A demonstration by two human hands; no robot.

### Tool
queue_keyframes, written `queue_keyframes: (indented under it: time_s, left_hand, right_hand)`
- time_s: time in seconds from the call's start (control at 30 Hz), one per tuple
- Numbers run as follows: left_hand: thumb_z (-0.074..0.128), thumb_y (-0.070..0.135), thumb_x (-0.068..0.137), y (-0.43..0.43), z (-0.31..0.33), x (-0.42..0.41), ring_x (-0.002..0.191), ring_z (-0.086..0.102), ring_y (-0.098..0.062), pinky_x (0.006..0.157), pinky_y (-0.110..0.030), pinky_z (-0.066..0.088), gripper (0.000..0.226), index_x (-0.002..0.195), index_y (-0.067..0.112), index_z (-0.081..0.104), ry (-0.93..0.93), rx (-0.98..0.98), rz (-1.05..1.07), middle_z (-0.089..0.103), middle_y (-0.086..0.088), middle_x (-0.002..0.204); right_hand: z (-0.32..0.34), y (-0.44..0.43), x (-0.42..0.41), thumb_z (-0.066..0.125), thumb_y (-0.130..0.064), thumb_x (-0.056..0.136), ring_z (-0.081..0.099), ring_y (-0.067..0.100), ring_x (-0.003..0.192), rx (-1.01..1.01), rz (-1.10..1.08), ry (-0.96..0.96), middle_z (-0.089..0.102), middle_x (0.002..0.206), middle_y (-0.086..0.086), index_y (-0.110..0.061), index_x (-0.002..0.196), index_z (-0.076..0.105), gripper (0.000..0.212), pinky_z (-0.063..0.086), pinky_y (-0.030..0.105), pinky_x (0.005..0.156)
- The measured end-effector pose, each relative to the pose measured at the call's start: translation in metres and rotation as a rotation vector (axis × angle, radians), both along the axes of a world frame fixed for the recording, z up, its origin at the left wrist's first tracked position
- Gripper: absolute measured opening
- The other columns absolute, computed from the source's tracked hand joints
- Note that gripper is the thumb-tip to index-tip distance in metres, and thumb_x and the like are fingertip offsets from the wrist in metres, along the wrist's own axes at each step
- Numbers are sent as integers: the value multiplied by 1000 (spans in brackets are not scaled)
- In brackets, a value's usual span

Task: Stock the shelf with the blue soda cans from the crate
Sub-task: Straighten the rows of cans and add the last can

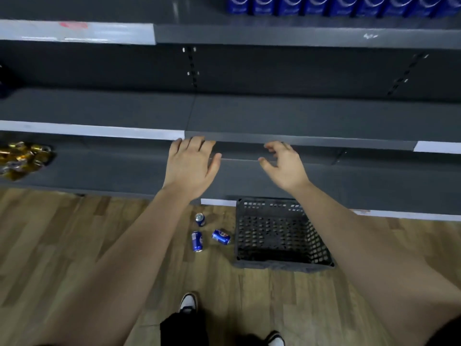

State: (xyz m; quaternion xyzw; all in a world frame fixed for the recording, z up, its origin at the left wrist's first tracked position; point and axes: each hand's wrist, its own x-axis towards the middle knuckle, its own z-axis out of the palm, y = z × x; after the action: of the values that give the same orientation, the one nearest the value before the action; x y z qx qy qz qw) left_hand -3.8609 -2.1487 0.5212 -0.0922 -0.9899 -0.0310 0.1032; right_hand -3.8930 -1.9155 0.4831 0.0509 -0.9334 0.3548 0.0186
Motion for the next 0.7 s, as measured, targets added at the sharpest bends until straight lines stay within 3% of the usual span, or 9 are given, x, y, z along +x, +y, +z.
queue_keyframes:
  time_s: [0.33, 0.57, 0.7]
  left_hand:
    - [24, 43, 93, -150, -112, -29, 116, 52, -31, 103, -45, 31, 54, 128, 14, 54, -130, -62, -6, 58, -10, 126]
    - [23, 43, 94, -193, -270, -32, 116, 52, -29, 104, -44, 31, 53, 128, 15, 53, -174, -19, 18, 58, -7, 127]
    - [25, 42, 95, -199, -375, -35, 119, 49, -29, 106, -44, 27, 51, 129, 15, 52, -182, 26, 37, 56, -6, 129]
  right_hand:
    - [-127, -156, -32, 60, -30, 93, 53, 25, 121, 8, 0, -164, 50, 136, 8, -13, 135, 51, 46, 43, 33, 99]
    - [-280, -197, -32, 62, -29, 91, 53, 25, 121, 47, -11, -229, 51, 136, 7, -15, 135, 51, 47, 46, 36, 100]
    - [-387, -200, -29, 63, -25, 89, 58, 26, 111, 44, -67, -259, 54, 129, 9, -12, 130, 55, 44, 46, 34, 96]
